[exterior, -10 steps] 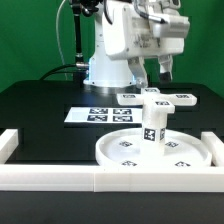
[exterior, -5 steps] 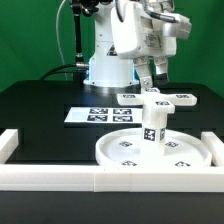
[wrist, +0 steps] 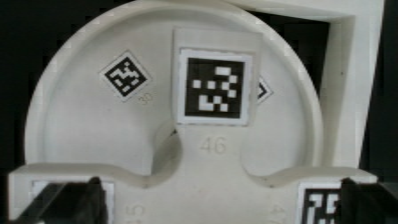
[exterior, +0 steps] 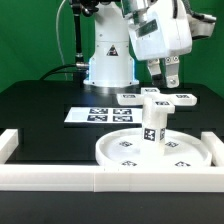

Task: Assemble round table

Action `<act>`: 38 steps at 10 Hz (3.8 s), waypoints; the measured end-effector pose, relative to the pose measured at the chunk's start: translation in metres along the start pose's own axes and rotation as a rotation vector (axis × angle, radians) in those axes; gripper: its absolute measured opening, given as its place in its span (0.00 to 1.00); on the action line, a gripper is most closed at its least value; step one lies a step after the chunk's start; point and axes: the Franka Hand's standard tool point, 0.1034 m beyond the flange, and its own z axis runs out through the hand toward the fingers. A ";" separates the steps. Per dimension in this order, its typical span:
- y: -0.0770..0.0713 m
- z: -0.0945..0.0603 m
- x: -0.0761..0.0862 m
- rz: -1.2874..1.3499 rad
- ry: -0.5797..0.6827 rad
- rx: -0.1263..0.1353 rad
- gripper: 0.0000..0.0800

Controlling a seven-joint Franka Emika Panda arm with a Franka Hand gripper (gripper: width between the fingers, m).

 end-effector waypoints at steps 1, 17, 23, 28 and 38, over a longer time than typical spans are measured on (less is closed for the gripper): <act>0.000 0.000 0.000 -0.055 0.000 0.000 0.81; -0.007 0.004 0.004 -1.602 -0.083 -0.258 0.81; -0.005 0.006 0.003 -2.024 -0.137 -0.279 0.81; 0.001 0.013 0.012 -2.062 -0.157 -0.287 0.81; 0.006 0.018 0.020 -2.012 -0.163 -0.296 0.55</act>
Offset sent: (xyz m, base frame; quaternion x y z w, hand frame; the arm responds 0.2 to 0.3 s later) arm 0.0030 -0.0045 0.0086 -0.0869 -0.0355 -0.3698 0.9244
